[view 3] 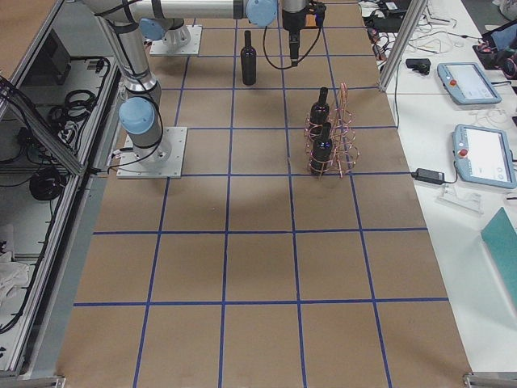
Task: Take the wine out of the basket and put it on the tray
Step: 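Lower the left gripper onto the standing bottle's neck while the right arm withdraws, then lift the bottle with the left gripper and carry it over the wooden tray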
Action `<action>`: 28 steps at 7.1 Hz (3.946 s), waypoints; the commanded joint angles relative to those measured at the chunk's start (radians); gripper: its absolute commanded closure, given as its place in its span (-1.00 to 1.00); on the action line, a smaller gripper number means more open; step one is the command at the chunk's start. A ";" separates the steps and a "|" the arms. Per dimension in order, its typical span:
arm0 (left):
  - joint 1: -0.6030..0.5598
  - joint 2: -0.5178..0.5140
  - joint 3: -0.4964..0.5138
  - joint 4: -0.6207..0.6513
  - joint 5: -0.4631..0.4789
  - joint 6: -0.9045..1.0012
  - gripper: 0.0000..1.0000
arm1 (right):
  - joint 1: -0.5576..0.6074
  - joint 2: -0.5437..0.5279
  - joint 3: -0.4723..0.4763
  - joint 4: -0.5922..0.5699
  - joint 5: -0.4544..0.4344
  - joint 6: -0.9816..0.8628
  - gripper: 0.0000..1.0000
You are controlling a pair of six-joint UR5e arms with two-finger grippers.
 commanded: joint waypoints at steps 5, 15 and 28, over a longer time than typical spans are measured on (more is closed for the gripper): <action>-0.077 -0.087 -0.009 0.061 -0.010 -0.053 -1.00 | -0.024 -0.011 0.010 0.041 0.013 -0.052 -1.00; -0.072 -0.084 -0.039 0.059 -0.010 -0.013 0.26 | -0.026 -0.019 0.013 0.013 -0.004 -0.097 -1.00; 0.682 -0.246 0.494 -0.239 0.120 0.679 1.00 | -0.026 -0.019 0.013 0.008 -0.005 -0.096 -1.00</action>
